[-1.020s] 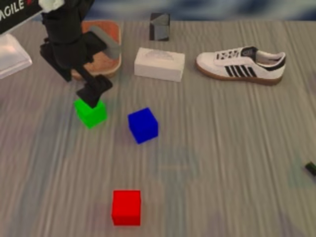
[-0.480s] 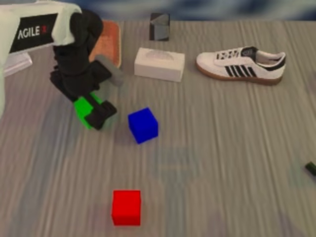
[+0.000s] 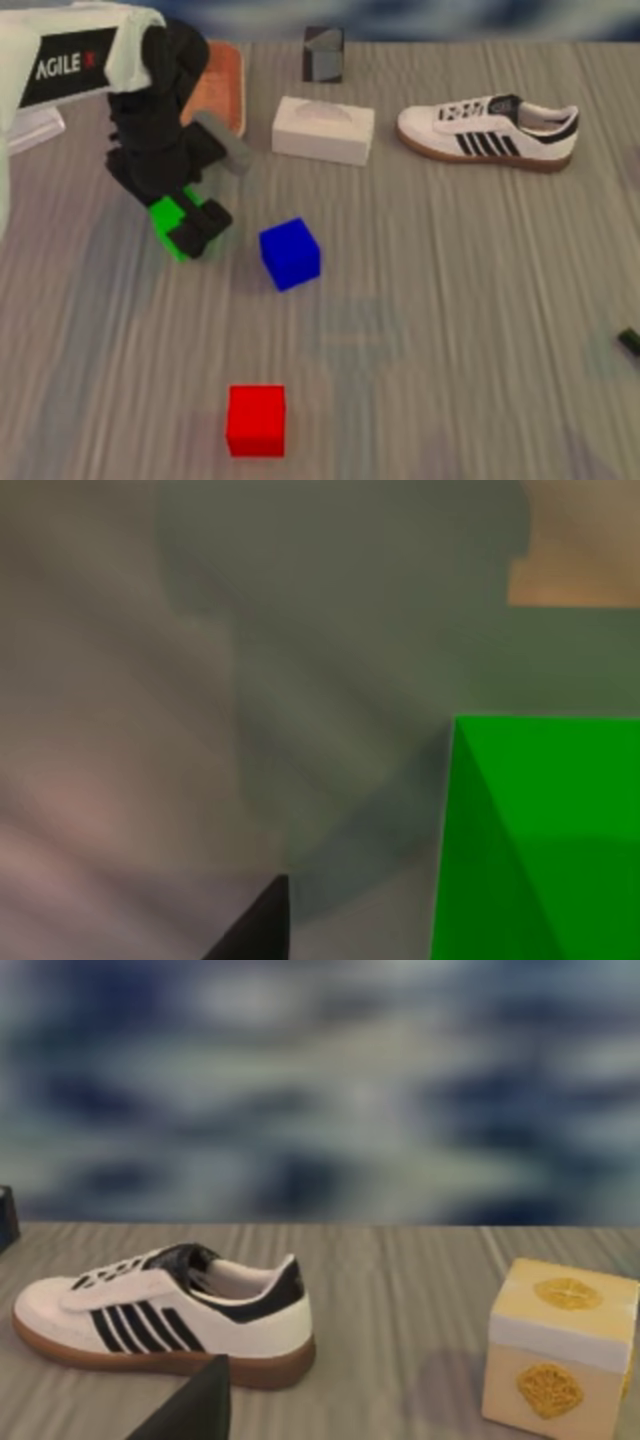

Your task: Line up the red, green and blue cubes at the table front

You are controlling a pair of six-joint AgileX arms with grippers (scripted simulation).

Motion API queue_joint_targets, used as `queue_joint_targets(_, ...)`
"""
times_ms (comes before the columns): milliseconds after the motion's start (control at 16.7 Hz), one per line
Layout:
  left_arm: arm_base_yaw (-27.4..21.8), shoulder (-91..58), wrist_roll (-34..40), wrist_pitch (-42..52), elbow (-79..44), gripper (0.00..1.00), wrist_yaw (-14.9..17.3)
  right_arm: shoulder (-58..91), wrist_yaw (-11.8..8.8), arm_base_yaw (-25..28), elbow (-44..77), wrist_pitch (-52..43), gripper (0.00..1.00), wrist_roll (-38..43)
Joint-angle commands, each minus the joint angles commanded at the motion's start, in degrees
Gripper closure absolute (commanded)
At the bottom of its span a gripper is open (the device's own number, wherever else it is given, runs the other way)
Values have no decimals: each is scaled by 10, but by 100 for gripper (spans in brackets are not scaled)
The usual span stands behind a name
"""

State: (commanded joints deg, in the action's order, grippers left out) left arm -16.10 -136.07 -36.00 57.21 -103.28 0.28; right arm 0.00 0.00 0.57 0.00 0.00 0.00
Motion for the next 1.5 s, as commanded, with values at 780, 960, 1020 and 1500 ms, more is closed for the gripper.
queue_joint_targets(780, 0, 0, 0, 0, 0, 100, 0, 0, 0, 0, 0, 0, 0, 0)
queue_joint_targets(960, 0, 0, 0, 0, 0, 100, 0, 0, 0, 0, 0, 0, 0, 0)
queue_joint_targets(1020, 1, 3, 0, 2, 0, 100, 1, 0, 0, 0, 0, 0, 0, 0)
queue_joint_targets(1500, 10, 33, 1, 119, -83, 100, 0, 0, 0, 0, 0, 0, 0, 0)
